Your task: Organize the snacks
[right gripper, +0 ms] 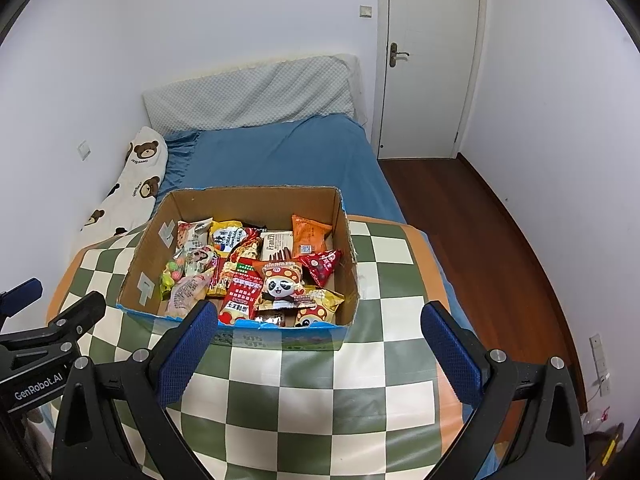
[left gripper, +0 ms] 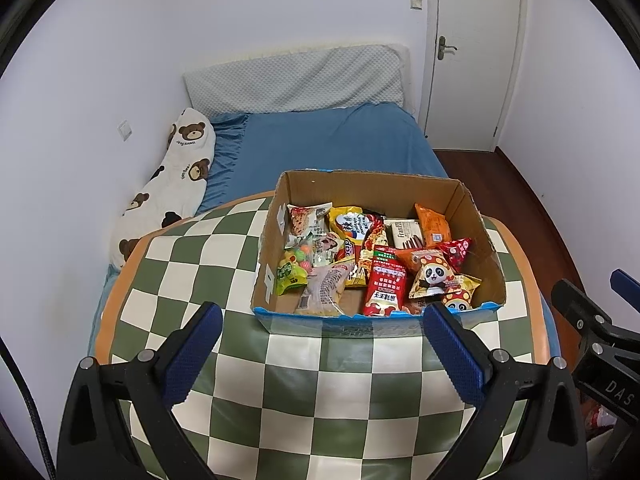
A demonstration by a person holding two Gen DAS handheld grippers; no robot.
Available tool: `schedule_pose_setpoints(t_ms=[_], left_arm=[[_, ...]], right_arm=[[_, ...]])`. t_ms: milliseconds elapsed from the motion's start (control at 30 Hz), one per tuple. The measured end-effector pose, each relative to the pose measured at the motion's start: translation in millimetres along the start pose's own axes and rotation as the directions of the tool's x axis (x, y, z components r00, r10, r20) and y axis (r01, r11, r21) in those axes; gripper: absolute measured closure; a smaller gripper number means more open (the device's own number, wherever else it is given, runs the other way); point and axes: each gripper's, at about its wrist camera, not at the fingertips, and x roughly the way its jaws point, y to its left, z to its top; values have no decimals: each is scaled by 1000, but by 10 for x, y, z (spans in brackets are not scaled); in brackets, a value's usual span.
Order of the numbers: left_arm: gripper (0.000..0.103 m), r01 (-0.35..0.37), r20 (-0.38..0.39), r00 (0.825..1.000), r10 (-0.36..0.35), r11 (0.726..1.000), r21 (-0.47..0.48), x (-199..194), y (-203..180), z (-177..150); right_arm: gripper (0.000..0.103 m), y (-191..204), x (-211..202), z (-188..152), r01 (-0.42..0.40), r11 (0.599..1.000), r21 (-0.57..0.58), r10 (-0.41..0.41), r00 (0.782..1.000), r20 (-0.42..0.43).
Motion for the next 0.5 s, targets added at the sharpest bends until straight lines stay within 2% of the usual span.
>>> schedule_pose_setpoints(t_ms=[500], left_arm=[[0, 2, -1, 1000, -2, 1000, 3, -38, 2, 7]], right_arm=[[0, 0, -24, -14, -2, 1000, 1, 2, 1000, -1]])
